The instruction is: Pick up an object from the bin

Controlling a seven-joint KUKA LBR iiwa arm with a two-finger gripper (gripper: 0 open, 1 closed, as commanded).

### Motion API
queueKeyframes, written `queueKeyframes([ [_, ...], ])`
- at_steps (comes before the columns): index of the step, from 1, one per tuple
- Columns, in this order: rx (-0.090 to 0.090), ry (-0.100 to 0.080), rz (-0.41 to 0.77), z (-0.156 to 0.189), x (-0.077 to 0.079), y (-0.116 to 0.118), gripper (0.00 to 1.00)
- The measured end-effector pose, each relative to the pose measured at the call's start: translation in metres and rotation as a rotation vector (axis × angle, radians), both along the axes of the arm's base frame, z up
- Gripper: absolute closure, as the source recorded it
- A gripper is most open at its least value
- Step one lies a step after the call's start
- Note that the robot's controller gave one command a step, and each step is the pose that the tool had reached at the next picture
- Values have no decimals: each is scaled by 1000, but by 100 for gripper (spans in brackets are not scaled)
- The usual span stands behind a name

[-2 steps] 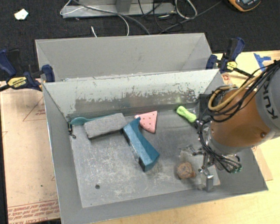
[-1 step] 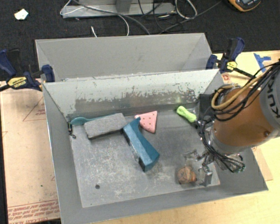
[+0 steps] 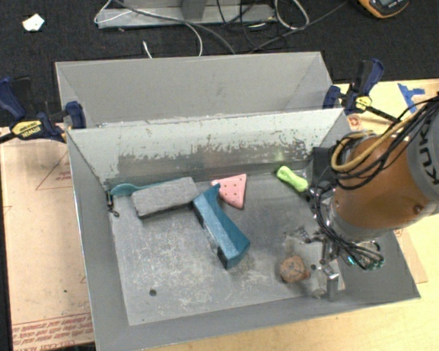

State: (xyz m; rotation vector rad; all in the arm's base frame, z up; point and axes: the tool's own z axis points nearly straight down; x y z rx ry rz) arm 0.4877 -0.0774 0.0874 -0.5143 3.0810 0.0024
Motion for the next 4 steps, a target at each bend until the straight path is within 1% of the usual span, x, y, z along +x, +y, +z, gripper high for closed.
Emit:
queueKeyframes([
  [1,0,5,0,-1,-1,0,100],
  [3,0,5,6,-3,-3,2,100],
  [4,2,-17,-22,-14,1,9,0],
])
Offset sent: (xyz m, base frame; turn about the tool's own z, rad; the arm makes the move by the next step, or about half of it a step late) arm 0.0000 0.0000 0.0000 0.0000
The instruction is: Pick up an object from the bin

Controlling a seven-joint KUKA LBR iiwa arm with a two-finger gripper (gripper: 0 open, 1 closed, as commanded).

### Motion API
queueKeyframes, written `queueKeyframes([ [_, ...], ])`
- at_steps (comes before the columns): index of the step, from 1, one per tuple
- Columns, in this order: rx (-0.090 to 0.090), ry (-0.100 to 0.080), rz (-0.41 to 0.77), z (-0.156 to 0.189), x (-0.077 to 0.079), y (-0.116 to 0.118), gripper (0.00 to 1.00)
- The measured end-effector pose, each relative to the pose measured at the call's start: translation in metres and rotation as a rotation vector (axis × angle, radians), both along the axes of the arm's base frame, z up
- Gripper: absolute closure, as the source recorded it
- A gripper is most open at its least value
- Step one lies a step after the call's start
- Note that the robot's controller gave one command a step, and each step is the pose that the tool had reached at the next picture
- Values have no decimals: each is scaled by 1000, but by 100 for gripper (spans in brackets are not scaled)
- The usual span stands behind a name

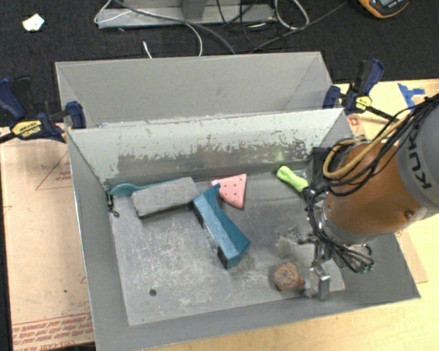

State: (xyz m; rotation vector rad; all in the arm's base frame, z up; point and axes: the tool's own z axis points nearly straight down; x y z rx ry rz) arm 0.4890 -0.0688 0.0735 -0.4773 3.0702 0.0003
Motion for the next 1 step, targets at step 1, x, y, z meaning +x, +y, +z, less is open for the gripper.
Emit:
queueKeyframes([
  [1,0,1,1,0,0,0,0],
])
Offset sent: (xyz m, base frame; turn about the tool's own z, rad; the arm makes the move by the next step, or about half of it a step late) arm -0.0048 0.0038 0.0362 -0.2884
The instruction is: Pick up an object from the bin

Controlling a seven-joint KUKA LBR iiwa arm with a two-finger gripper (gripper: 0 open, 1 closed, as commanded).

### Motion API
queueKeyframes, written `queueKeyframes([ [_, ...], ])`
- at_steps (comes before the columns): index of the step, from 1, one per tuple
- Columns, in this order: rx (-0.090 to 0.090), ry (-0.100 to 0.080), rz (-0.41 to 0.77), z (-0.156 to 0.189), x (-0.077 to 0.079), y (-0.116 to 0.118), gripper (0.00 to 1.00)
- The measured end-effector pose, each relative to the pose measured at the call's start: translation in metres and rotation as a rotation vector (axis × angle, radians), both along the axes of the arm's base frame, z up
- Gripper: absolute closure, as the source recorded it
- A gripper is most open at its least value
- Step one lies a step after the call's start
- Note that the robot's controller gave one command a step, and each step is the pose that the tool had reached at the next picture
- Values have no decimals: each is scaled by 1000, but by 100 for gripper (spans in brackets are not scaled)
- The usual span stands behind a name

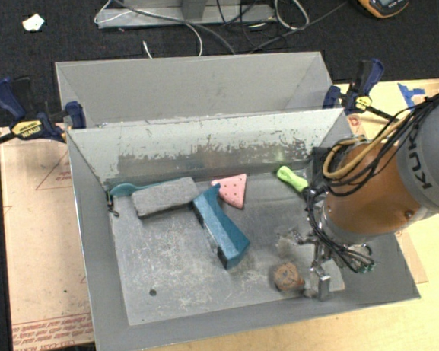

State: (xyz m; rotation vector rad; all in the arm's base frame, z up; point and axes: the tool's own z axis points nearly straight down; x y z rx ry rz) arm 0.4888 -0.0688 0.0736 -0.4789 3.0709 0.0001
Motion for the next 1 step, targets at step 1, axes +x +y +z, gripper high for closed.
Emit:
queueKeyframes([
  [1,-6,3,198,24,-4,3,0],
])
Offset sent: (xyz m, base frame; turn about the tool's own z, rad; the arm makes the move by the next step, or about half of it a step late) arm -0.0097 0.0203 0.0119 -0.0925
